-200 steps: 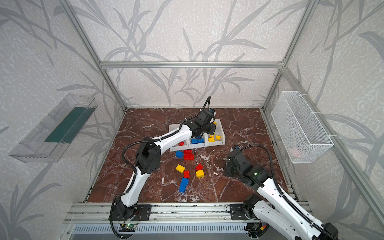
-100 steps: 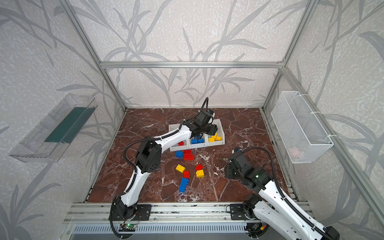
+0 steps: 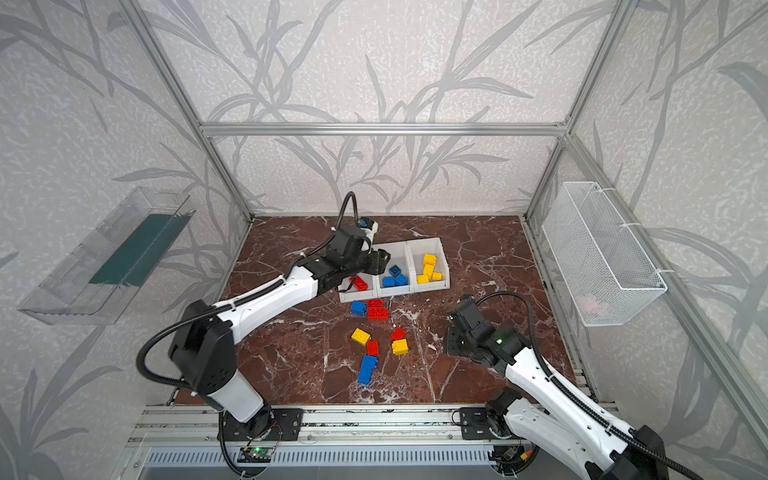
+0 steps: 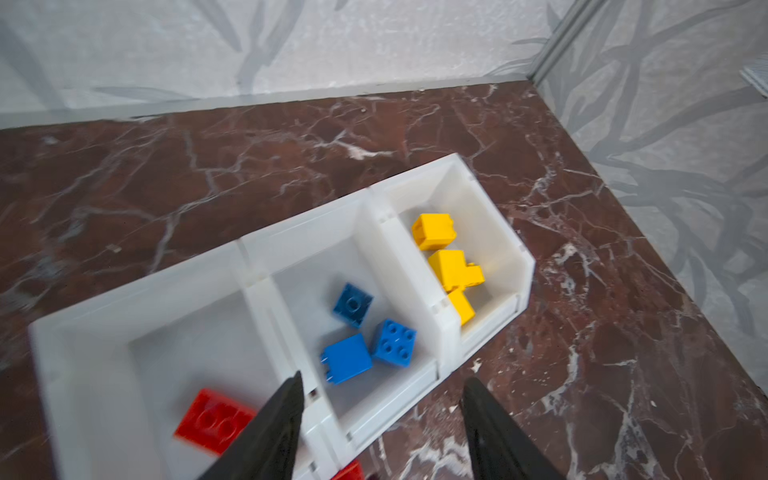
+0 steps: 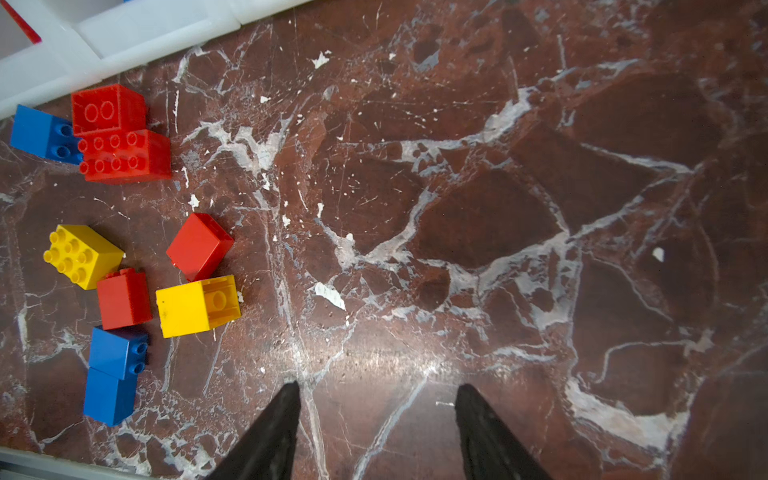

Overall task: Sort the legos into containers by color
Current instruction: 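Grasp a yellow brick with the right gripper while the left withdraws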

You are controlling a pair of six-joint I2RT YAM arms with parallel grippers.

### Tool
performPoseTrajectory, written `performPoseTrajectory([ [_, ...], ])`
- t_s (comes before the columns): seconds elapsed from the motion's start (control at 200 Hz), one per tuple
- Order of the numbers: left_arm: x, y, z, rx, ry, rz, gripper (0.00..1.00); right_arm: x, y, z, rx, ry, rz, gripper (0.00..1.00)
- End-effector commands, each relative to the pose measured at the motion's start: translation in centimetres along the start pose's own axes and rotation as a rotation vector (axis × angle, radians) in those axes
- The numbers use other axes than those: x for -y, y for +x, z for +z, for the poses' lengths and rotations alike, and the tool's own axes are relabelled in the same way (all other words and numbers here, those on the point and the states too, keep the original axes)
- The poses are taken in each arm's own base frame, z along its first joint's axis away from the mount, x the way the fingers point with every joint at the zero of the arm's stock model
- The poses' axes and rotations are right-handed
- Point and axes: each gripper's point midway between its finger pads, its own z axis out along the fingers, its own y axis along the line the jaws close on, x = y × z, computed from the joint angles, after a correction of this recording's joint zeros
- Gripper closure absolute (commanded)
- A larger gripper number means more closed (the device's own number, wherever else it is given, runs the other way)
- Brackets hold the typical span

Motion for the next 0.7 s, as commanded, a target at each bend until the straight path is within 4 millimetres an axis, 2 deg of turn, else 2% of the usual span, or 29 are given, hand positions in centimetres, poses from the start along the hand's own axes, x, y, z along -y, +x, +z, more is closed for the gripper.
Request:
performPoseTrajectory([
  [0.0,-3.2,2.2,-2.3,-0.001,-0.111,-0.016,0.36,-3.1,-0.5,0.8,0.005,-0.048,-0.049,0.39],
  [0.21,-6.6,4.8,-6.6,0.039,-0.173,-0.098,0.34,-8.0,0.6,2.8,-0.084,-0.038,-0.199,0.38],
  [0.39,-8.4,8.4,-8.5,0.019,-0.211,-0.175,0.34,-11.5,1.5,4.5,-0.123,-0.058,-0.271,0.38],
  [0.49,-8.8,9.7,-9.4,0.024,-0.212,-0.214,0.33,-12.5,1.8,5.2,-0.147,-0.042,-0.295,0.37],
  [0.695,-9.5,10.8,-11.0,0.046,-0.221,-0.230,0.33,-12.4,2.0,6.6,-0.175,0.023,-0.308,0.37],
])
